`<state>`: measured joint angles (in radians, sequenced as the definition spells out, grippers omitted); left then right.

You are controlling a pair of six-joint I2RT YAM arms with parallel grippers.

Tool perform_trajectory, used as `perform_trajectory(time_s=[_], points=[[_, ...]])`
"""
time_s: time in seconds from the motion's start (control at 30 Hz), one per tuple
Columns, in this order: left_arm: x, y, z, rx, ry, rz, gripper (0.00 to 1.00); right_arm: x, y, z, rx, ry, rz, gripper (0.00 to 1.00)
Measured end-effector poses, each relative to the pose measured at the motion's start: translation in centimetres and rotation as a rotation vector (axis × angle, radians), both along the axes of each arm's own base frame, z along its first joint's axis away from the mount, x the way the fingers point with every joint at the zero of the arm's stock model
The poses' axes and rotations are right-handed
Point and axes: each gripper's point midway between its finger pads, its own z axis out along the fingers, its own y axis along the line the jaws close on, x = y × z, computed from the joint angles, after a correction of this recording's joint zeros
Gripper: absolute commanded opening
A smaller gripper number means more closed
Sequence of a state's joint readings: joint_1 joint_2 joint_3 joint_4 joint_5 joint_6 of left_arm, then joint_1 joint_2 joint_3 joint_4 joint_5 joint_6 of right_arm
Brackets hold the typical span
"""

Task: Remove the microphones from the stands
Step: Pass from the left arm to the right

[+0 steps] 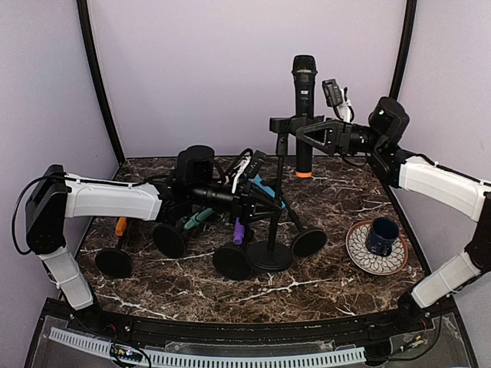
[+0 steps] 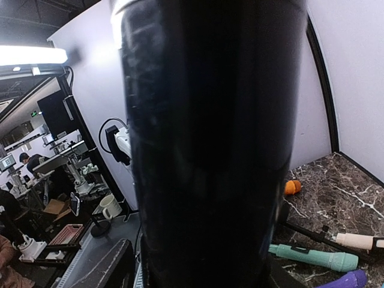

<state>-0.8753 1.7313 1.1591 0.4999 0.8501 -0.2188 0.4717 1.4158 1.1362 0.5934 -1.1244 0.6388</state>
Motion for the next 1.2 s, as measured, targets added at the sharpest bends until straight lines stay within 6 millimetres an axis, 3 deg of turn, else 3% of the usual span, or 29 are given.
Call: perform_trajectory(time_s=[0.23,0.67,0.73,0.83,0.93,1.07,1.2], points=[[-0.1,0.0,-0.2,0.006,-0.003,-0.004,0.00,0.1,0.0,0.4,0.017,-0.004,0.003,0.60],[0.1,0.1,-0.6,0.021,-0.030,0.004,0.01,0.6,0.1,0.4,0.028,-0.007,-0.017,0.17],[0.3,0.0,-0.8,0.028,-0.036,0.017,0.15,0.7,0.1,0.3,0.025,-0.011,-0.024,0.12],[0.8,0.0,-1.2,0.042,-0.044,0.044,0.48,1.1,0.1,0.0,0.019,-0.016,-0.048,0.06],[1.6,-0.2,-0.7,0.036,-0.078,0.078,0.70,1.4,0.1,-0.7,0.009,-0.013,-0.075,0.05],[3.1,-0.5,0.8,0.010,-0.140,0.146,0.84,2.3,0.0,-1.7,-0.009,-0.012,-0.130,0.04],[4.3,0.0,0.9,0.020,-0.158,0.218,0.89,3.1,0.0,-1.9,-0.011,-0.030,-0.178,0.04]])
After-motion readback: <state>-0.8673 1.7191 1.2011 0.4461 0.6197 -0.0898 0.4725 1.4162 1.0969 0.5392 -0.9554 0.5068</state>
